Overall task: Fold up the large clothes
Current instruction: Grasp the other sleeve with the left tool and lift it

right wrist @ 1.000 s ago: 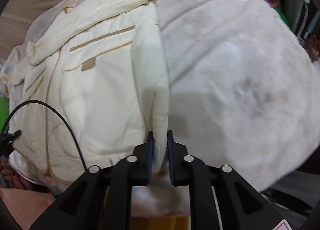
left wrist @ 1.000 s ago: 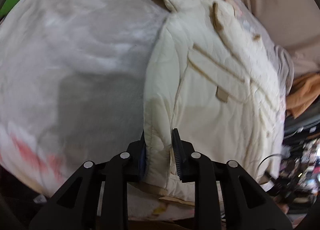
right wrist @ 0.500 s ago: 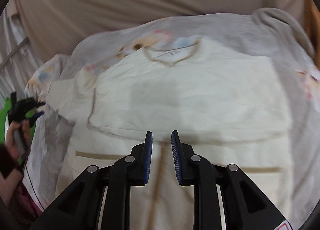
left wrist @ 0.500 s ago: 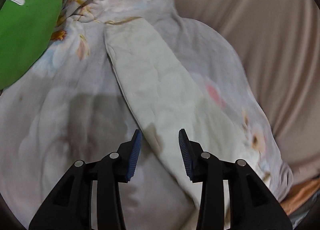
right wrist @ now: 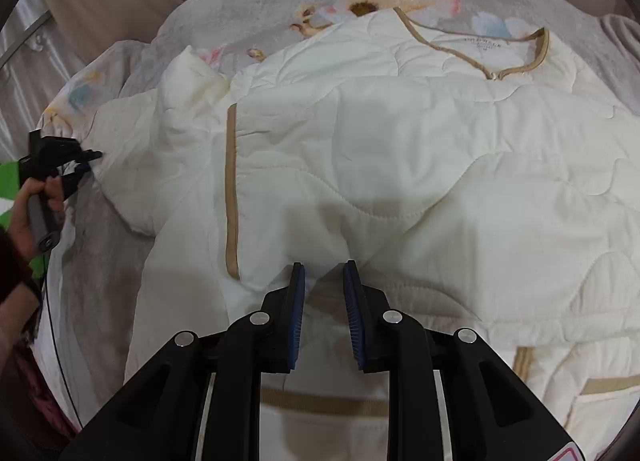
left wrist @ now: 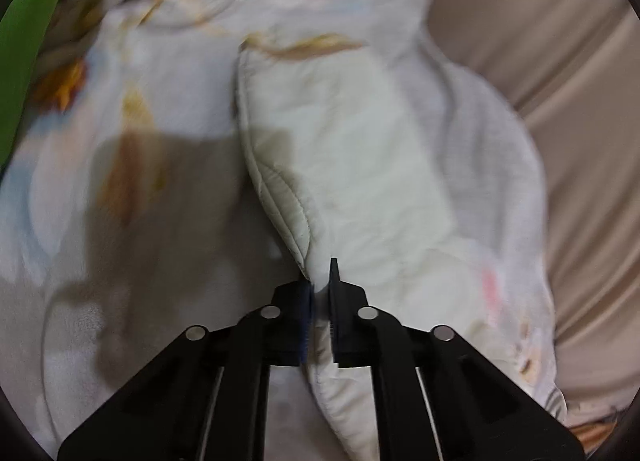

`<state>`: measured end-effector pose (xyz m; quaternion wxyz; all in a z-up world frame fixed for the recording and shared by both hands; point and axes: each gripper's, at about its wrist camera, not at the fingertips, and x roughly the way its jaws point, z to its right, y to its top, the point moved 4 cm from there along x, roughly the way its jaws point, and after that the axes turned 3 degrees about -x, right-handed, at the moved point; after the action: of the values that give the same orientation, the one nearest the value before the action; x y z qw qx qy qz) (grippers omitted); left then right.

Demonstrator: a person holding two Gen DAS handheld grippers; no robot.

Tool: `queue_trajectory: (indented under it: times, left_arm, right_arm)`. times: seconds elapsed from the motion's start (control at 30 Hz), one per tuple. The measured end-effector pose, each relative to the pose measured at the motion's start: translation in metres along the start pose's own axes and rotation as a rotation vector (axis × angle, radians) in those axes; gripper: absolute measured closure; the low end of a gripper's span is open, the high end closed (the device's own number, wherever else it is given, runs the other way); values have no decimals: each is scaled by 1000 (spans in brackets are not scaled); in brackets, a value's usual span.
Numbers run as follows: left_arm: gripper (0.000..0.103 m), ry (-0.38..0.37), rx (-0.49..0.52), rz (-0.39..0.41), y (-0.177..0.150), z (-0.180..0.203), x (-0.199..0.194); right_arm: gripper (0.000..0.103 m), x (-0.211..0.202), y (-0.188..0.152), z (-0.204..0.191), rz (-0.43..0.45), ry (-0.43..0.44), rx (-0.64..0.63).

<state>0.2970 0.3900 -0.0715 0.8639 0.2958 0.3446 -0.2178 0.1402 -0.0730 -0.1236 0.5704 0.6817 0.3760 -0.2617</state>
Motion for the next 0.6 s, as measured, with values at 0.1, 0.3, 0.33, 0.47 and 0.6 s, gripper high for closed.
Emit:
queue_trajectory:
  times: [0.1,0.3,0.33,0.47,0.6]
  left_arm:
    - [99,-107,87,44,-4,40,-36]
    - [99,-331,291,83,-53,141,-120]
    - [99,-361,314,72,-66,154,-129]
    - [99,-471,468,2,-149,224,-162]
    - [85,-511,621,-164,-276,278,-143]
  right_arm:
    - [82,13,16,-2,14,-1,23]
    - [82,22,34,-12,33,-19,-8]
    - [82,13,34,-11,43,6,11]
    - [82,-55,18,-6,162,96,43]
    - [75,-112,-29,37,189,123,102]
